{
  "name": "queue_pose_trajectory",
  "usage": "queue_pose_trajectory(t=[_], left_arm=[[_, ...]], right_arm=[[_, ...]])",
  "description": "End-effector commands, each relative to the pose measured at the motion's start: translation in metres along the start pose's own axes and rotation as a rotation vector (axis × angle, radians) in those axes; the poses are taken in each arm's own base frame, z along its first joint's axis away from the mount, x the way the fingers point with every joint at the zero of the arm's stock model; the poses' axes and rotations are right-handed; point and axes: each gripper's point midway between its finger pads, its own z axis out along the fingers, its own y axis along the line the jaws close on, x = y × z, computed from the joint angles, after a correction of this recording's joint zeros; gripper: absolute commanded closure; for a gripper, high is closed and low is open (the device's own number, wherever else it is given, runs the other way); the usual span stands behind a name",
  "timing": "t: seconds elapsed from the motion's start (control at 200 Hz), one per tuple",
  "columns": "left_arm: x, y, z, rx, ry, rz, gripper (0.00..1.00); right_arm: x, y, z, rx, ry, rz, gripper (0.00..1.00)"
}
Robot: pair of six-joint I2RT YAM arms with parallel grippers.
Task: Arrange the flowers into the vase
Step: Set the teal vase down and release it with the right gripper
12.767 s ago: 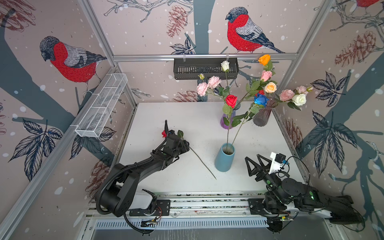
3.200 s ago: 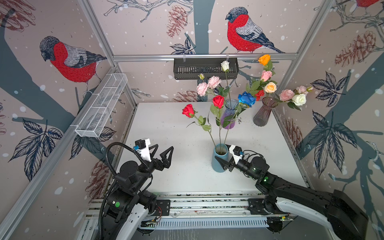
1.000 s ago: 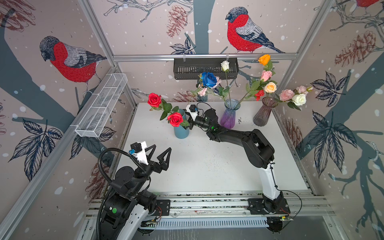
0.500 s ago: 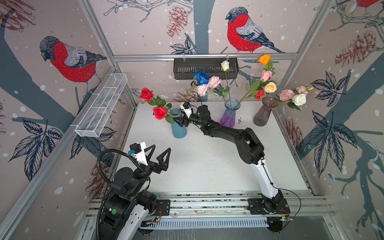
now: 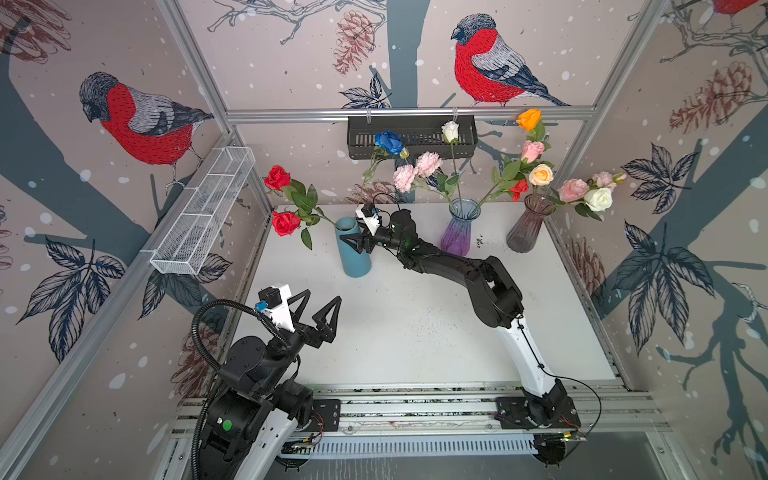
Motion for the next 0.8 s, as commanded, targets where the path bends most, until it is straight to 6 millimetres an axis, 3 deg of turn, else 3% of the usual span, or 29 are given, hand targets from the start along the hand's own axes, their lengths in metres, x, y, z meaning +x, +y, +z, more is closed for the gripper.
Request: queue_pose_trajectory(t=[0.0, 0.345, 0.796], left_arm=[[-0.005, -0.002, -0.001, 0.005, -0.019, 0.018, 0.01], [-0.005, -0.002, -0.002, 0.007, -0.023, 0.019, 0.01], [-0.005, -0.003, -0.003, 0.01, -0.02, 0.019, 0.01]], right_arm=[[-0.027, 0.007, 0.001, -0.027, -0.095, -0.029, 0.46], [-0.024, 0.016, -0.011, -0.043, -0.103, -0.046, 0.41], [-0.016, 0.022, -0.019, -0.047, -0.089, -0.064, 0.13]])
